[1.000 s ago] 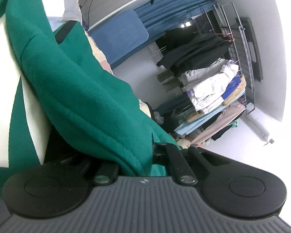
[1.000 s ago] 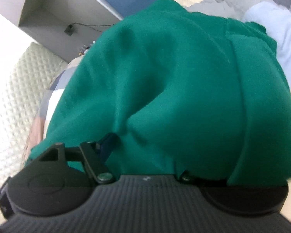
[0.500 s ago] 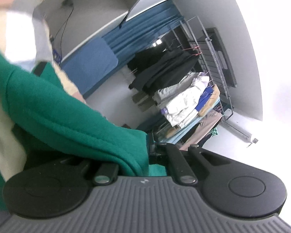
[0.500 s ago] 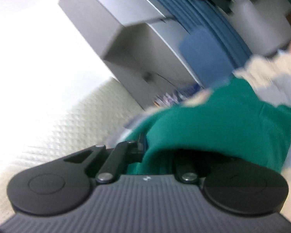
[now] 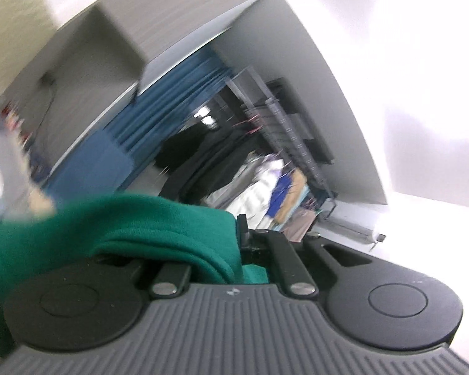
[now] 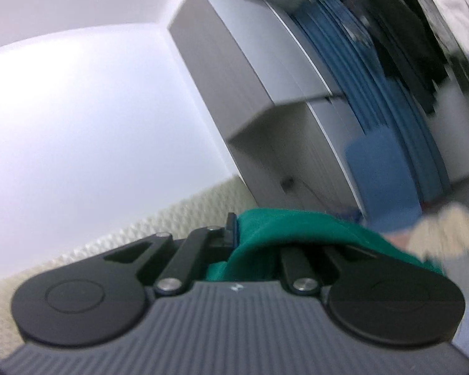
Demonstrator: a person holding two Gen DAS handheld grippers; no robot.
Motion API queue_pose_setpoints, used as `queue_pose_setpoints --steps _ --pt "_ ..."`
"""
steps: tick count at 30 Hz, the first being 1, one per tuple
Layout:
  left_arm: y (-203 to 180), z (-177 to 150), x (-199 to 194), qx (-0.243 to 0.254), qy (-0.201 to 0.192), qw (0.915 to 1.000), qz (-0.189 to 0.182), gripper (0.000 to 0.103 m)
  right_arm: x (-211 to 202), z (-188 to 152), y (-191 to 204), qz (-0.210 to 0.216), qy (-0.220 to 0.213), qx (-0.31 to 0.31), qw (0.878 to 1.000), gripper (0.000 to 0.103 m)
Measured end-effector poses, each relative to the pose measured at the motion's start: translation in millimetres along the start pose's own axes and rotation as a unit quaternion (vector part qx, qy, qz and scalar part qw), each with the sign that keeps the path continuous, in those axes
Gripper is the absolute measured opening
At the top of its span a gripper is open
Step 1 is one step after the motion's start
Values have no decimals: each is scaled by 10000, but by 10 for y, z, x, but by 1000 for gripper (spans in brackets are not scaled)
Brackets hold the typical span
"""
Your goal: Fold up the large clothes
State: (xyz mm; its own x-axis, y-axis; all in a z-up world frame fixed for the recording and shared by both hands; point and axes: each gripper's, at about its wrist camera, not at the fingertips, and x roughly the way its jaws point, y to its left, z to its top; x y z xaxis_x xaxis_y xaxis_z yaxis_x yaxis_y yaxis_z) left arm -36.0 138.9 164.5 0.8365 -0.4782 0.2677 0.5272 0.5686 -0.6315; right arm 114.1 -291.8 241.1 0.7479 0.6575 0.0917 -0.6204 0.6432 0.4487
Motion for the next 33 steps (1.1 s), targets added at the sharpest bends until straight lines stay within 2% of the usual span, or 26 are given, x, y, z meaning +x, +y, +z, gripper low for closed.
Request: queue_pose_setpoints --steps 4,10,15,18,21,24,28,33 --pt "-599 565 2 420 -259 9983 -317 4 -85 546 379 242 -351 -365 9984 8" --pt "-1463 1440 188 965 -530 9922 -582 4 -65 1323 803 475 -858 -782 9921 8" --pt "-1966 1981 492 1282 -539 9891 -488 4 112 1875 983 302 -1206 -976 9874 8" --pt "-1992 2183 723 1205 -427 9913 -324 4 325 2058 957 66 -1203 -1079 9868 8" --pt "-1736 2096 988 1273 -212 9916 -11 5 623 1962 724 -324 -984 -1106 9885 8" --pt "-1266 1828 1216 1250 177 9911 413 5 887 1676 280 -575 -621 -702 9939 8" --pt "-452 1355 1524 1111 627 9866 1018 5 1241 1066 -358 -901 -171 -528 9944 8" --pt "708 800 2023 842 1129 9755 1691 5 1725 422 -1020 -1269 292 -456 9904 8"
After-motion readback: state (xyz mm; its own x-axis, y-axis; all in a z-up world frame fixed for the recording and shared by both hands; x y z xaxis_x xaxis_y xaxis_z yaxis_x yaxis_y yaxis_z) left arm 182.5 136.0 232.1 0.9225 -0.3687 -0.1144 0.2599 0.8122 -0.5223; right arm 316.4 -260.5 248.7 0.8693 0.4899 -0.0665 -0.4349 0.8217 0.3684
